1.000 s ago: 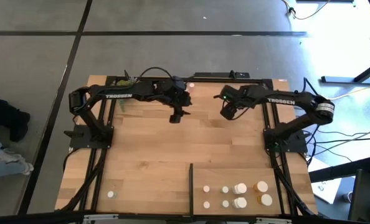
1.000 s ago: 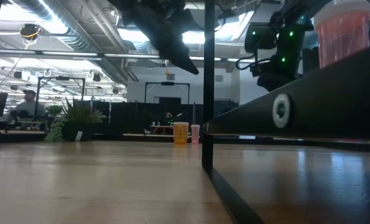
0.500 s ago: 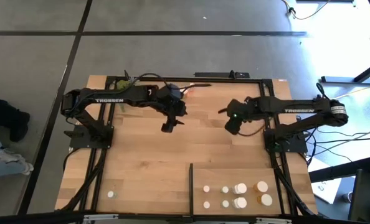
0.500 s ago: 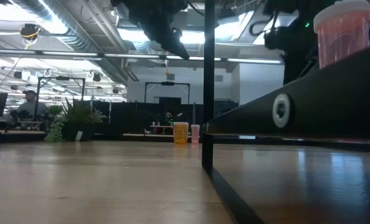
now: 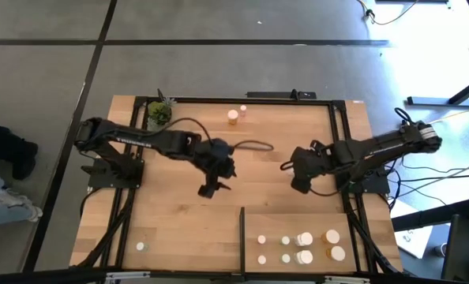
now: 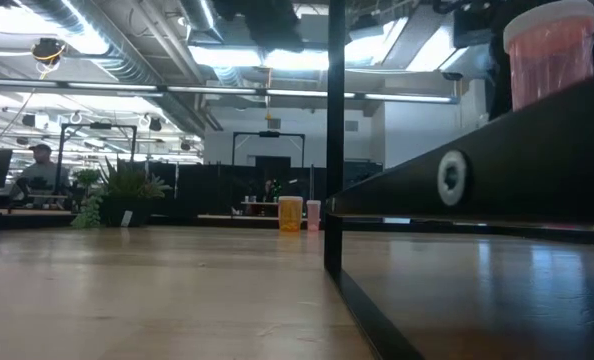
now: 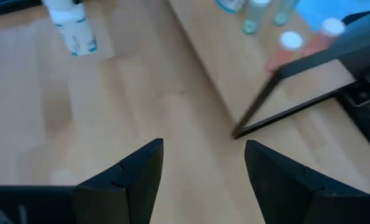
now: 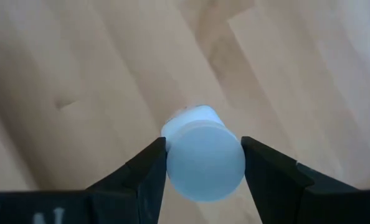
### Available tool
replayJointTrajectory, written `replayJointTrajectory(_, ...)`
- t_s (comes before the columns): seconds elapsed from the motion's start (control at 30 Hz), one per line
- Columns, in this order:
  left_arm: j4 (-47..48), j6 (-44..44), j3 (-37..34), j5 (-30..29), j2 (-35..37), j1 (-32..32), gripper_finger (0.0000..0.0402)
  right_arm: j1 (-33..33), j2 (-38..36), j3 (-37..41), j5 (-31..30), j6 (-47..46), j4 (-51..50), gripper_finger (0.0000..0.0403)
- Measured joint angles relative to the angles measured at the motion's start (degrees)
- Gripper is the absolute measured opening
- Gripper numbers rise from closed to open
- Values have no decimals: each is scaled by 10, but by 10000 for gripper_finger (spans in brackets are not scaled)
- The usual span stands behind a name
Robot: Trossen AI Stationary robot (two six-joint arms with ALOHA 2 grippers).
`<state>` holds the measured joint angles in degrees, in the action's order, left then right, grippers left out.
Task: Pick and place medicine bottles onto shelf by color
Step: Put the white pill bottle on the shelf aligned with the other white pill bottles
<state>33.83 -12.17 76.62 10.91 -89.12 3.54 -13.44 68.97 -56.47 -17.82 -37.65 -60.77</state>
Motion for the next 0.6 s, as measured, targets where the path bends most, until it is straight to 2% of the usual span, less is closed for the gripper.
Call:
replayJointTrajectory(0.2, -6, 49, 0, -43, 0, 50, 219, -44, 0, -4, 13, -35, -14, 194)
replayJointTrajectory(0.6, -16, 136, 0, -94, -1, 109, 219, -120, 0, -63, 55, -86, -33, 194)
